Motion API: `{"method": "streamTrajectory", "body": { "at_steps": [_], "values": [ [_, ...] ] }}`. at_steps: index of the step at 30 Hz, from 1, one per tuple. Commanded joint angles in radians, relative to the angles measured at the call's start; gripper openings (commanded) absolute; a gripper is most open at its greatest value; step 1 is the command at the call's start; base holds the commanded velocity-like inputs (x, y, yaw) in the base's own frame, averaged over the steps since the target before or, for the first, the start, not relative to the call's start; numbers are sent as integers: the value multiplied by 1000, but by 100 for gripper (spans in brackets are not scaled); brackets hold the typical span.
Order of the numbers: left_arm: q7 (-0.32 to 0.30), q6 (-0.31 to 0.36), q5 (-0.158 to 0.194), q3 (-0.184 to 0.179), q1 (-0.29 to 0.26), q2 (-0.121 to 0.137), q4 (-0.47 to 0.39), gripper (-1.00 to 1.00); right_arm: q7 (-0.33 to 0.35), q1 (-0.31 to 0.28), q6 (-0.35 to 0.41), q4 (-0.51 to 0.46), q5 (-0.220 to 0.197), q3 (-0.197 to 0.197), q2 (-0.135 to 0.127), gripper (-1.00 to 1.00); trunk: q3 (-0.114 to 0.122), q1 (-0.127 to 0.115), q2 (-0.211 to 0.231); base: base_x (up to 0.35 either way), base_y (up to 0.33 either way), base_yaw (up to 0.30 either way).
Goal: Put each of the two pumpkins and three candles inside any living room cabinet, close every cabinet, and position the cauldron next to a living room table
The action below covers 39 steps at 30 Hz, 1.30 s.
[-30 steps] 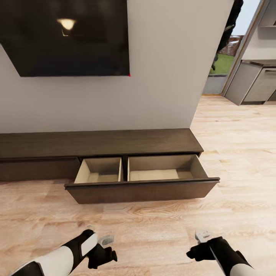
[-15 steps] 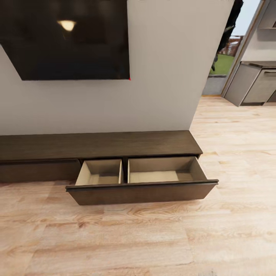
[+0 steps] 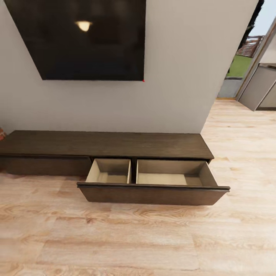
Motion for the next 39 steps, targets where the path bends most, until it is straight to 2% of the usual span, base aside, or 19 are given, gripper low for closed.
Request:
{"method": "streamTrajectory", "body": {
  "at_steps": [1,7,8,9,12,17,21,24,39],
  "values": [
    [0,-4,1,0,0,1,1,100,0,0,0,0,-1,0,0,100,0,0,0,0,0,288],
    [0,-10,3,2,0,-7,3,100,0,27,-9,11,3,-1,6,100,0,0,0,0,0,288],
    [0,-11,4,2,0,-11,3,100,0,32,-12,14,2,-1,16,100,0,0,0,0,0,288],
    [-1,-10,4,2,0,-15,2,100,0,43,-15,21,0,-2,36,100,0,0,0,0,0,288],
    [-1,-11,4,3,0,-18,3,100,0,68,-20,23,-1,-5,61,100,0,0,0,0,0,288],
    [-1,-11,4,3,0,-18,2,100,1,70,-43,17,2,-7,74,100,2,0,0,0,0,288],
    [-1,-11,4,3,0,-18,2,100,0,70,-100,26,-2,-9,77,100,4,0,0,0,0,286],
    [-1,-11,4,3,0,-18,2,100,0,70,-103,26,-2,-9,71,100,7,0,0,0,0,271],
    [-1,-11,4,3,0,-18,2,100,0,72,-103,31,-3,-9,79,100,21,0,0,0,0,266]
  ]
}}
